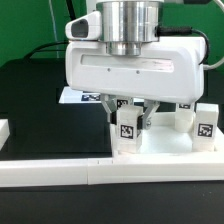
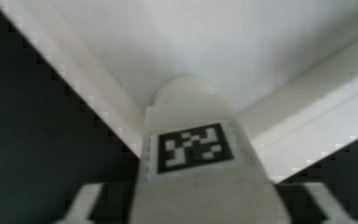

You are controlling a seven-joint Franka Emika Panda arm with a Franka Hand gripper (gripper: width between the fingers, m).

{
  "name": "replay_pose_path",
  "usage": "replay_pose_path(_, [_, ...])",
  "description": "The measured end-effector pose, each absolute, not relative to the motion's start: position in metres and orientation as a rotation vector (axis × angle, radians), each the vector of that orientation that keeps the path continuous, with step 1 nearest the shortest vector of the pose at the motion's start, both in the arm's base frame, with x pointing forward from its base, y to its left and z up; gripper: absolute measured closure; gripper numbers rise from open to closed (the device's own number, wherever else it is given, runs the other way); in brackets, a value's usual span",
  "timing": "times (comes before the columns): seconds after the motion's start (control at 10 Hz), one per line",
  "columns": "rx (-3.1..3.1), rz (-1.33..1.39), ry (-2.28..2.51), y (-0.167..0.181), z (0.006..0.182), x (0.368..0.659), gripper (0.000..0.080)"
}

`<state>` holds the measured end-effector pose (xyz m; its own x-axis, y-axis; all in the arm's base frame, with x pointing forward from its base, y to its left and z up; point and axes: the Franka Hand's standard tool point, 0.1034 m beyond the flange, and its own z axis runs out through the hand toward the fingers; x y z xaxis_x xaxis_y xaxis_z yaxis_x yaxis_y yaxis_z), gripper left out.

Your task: Assemble square table

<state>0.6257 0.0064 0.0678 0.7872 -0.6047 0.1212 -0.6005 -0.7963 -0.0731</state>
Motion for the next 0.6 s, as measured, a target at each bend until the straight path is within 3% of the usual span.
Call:
replay_pose_path(0.1, [-2.894, -0.213, 1.107, 0.0062, 0.0678, 0.6257, 0.0513])
replay_pose_path(0.3, [-2.811, -0.209, 1.284, 0.0053, 0.0677, 0.6255, 0.0513])
replay_pose_path(0.6, [-2.297, -0.130, 1.962, 0.0036, 0.0670, 0.6233, 0.0513])
